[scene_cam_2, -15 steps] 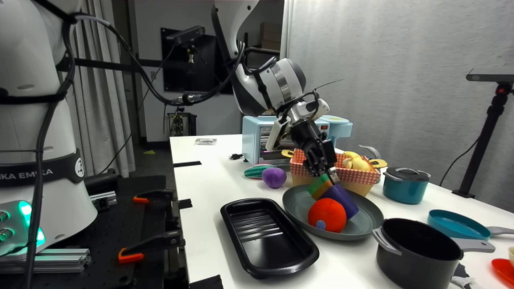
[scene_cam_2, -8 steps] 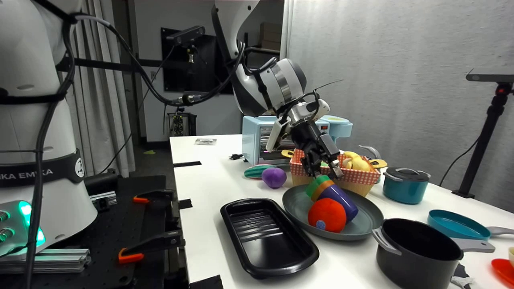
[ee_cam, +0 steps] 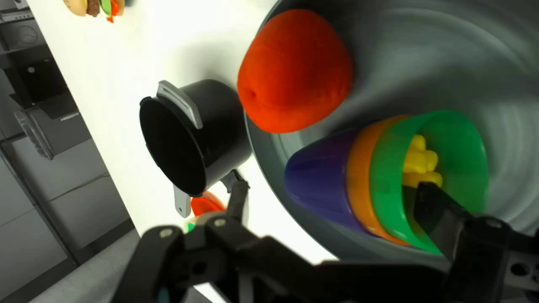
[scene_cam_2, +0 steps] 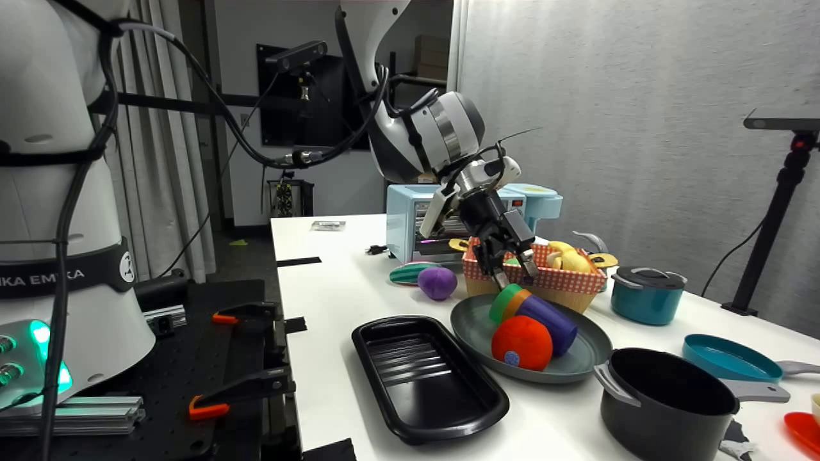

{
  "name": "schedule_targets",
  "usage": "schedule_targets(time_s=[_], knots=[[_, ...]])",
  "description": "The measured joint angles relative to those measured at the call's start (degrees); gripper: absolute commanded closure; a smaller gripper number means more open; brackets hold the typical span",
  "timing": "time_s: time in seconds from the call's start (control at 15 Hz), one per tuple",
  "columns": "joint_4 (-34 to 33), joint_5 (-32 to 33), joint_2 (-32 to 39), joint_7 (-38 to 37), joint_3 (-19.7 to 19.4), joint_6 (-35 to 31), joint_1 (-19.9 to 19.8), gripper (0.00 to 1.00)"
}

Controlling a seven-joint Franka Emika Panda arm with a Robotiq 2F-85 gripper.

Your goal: Turn the cups on their side.

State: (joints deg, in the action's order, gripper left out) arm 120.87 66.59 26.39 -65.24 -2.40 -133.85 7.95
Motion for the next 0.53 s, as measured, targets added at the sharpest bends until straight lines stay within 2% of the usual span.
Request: schedule_targets(time_s=[0.27, 0.53], knots=[[1.77, -6.18, -2.54, 2.88, 2.23, -3.47, -1.4, 0.0], [4.51, -13.55, -6.28, 6.75, 2.81, -6.38, -1.9, 0.0]])
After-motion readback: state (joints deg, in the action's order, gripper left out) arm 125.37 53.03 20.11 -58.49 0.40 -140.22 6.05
